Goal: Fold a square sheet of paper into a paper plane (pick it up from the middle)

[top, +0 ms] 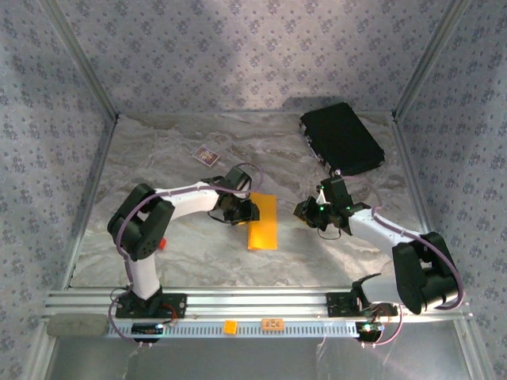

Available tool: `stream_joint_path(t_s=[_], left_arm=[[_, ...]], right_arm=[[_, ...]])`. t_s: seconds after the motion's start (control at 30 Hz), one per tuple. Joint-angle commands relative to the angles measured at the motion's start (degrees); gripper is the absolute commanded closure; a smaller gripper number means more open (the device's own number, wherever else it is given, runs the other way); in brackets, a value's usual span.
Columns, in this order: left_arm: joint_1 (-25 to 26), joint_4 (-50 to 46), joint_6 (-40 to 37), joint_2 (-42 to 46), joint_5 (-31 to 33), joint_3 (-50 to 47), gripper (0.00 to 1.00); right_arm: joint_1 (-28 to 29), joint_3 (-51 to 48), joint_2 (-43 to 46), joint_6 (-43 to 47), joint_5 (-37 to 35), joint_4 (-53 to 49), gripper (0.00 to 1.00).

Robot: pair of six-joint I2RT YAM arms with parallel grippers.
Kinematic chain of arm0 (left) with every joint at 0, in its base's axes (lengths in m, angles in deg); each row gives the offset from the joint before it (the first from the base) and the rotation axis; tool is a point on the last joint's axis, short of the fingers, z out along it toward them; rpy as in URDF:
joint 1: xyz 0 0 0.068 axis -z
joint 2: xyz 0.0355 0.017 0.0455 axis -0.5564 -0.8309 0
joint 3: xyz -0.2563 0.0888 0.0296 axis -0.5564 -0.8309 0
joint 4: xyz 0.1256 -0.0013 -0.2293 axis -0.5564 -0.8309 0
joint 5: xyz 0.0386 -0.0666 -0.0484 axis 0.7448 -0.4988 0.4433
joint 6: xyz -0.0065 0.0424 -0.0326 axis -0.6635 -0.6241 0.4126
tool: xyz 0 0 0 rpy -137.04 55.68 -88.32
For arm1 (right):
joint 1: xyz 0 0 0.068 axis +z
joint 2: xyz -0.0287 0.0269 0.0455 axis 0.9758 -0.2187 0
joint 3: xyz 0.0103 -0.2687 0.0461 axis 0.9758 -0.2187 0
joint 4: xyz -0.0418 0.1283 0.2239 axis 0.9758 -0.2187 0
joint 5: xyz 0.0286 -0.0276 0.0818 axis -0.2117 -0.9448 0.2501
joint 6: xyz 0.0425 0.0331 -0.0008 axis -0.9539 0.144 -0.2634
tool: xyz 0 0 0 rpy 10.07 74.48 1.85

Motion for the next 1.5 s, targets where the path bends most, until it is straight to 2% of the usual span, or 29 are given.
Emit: stream_joint_path(t_s=[0.0, 0.3, 1.2, 1.37, 1.47], left_arm=[[0.2, -1.6, -1.9, -3.2, 3.3, 1.0, 0.6], [0.9, -5.9, -4.0, -5.3, 7.1, 4.5, 0.59], [1.0, -5.6, -3.7, -6.5, 7.6, 5.3, 0.57], [1.0, -5.5, -3.7, -6.6, 7.7, 5.4, 0.57], [1.0, -5.5, -3.7, -6.6, 7.6, 5.2, 0.57]], right_arm=[[0.4, -0.6, -0.7, 0.4, 0.6, 0.3, 0.79], [1.0, -0.4, -2.0, 0.2, 0.8, 0.8, 0.79], [3.3, 0.6, -4.3, 0.1, 1.3, 2.2, 0.81], [4.9, 1.8, -6.0, 0.9, 2.8, 4.5, 0.85], [6.3, 3.7, -8.7, 1.7, 3.5, 5.2, 0.92]])
